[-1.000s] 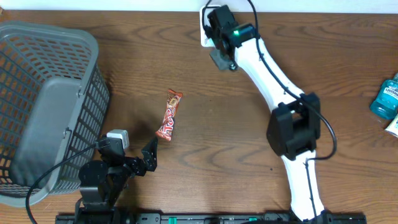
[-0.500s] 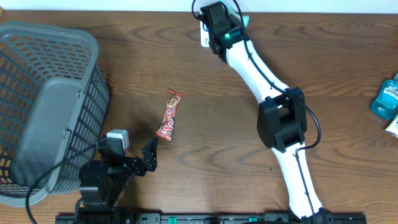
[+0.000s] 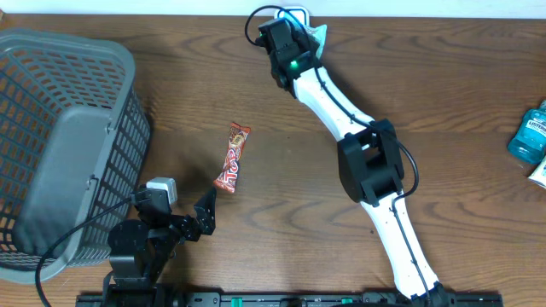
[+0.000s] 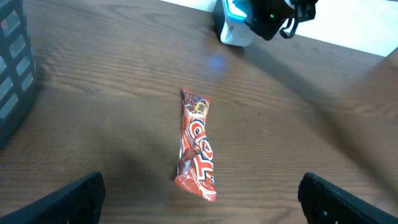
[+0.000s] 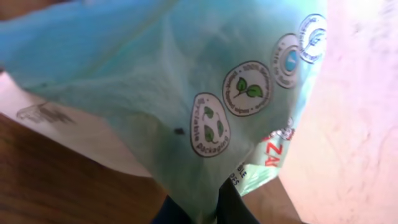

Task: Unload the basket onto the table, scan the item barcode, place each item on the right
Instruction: 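Carry the wipes pack right and release it at the right table edge, then reach the right gripper left to the red candy bar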

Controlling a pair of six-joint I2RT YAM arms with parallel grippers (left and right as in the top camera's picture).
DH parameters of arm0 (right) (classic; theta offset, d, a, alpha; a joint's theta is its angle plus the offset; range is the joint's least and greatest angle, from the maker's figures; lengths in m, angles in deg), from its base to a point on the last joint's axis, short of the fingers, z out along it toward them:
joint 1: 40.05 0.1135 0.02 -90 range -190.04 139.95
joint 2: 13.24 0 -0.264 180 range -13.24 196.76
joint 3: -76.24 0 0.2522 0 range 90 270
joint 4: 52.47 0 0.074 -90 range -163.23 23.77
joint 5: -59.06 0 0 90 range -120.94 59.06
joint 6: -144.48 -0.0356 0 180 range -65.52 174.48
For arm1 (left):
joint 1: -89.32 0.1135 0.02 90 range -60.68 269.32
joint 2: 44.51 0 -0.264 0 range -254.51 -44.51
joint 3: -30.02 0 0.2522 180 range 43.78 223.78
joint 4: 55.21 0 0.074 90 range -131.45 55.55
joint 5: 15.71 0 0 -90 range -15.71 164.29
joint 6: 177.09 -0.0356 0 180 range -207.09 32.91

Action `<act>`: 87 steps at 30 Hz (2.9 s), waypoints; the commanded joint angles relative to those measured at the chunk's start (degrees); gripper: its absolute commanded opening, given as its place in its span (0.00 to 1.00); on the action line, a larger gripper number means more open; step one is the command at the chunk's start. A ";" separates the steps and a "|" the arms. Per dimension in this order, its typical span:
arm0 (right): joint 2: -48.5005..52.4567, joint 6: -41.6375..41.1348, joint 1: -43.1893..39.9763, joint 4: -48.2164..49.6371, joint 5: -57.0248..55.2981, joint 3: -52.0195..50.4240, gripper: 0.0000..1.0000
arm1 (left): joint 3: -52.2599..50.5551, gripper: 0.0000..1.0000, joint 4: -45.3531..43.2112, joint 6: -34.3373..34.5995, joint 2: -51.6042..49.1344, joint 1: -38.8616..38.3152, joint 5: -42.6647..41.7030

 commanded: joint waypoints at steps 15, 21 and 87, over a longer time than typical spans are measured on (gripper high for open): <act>-2.03 -4.07 -3.78 -3.10 -10.62 0.31 0.01 | 0.20 0.99 -0.02 -0.52 0.20 -0.13 -0.52; -10.12 -18.73 -8.63 -17.86 -5.03 0.31 0.01 | 0.20 0.99 -0.02 -0.50 0.20 -0.13 -0.52; -16.65 -88.61 16.59 -46.60 28.92 0.11 0.01 | 0.20 0.99 -0.02 -0.50 0.20 -0.13 -0.52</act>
